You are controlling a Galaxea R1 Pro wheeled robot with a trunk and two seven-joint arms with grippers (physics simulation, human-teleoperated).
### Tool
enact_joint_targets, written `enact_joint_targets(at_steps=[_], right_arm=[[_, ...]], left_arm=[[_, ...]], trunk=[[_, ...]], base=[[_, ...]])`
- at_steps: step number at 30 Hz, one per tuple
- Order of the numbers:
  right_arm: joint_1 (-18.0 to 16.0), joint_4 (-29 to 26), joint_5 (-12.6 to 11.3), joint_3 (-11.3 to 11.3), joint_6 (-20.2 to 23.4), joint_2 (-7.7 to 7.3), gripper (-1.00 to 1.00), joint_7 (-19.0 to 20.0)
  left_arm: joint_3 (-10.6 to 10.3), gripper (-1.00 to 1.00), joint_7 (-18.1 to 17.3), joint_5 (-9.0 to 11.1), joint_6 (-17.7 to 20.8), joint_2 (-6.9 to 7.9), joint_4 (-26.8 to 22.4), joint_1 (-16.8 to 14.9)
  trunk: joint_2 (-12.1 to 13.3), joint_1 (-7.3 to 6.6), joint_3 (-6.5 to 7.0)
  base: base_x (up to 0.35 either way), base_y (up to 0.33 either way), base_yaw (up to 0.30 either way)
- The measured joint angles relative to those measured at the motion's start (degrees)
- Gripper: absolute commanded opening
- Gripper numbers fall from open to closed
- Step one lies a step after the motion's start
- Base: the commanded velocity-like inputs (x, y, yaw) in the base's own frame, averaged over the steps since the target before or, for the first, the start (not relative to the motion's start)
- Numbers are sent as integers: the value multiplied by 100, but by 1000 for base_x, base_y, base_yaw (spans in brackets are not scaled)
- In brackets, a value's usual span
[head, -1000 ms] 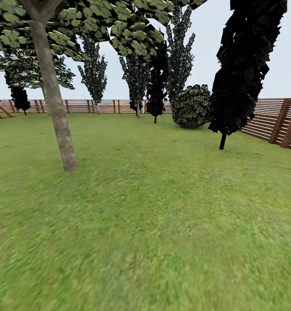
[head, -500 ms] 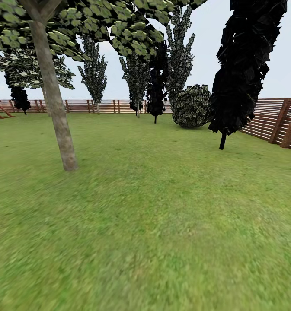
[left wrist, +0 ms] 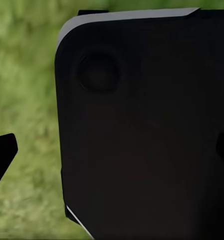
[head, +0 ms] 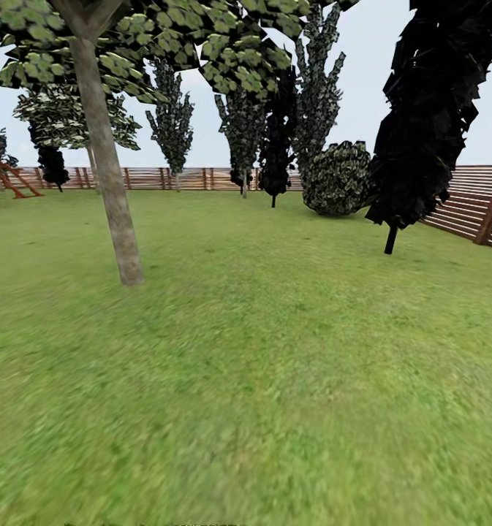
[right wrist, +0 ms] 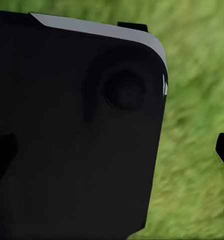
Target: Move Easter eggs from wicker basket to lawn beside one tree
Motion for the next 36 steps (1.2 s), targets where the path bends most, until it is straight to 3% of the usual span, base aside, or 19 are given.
enact_joint_targets(at_steps=[26,29,33,36], right_arm=[[1,-27,21,23,-5,-24,100,0],[1,-27,24,180,-3,-19,100,3],[2,-26,10,688,-9,-13,100,0],[2,-26,7,869,-16,-10,100,-5]], left_arm=[[1,100,0,8,-13,-6,0,0],[1,100,0,8,-14,-5,0,0],[1,100,0,8,-14,-6,0,0],[1,100,2,8,-14,-5,0,0]], trunk=[[0,0,-120],[0,0,-134],[0,0,-152],[0,0,-165]], base=[[0,0,257],[0,0,263],[0,0,263],[0,0,263]])
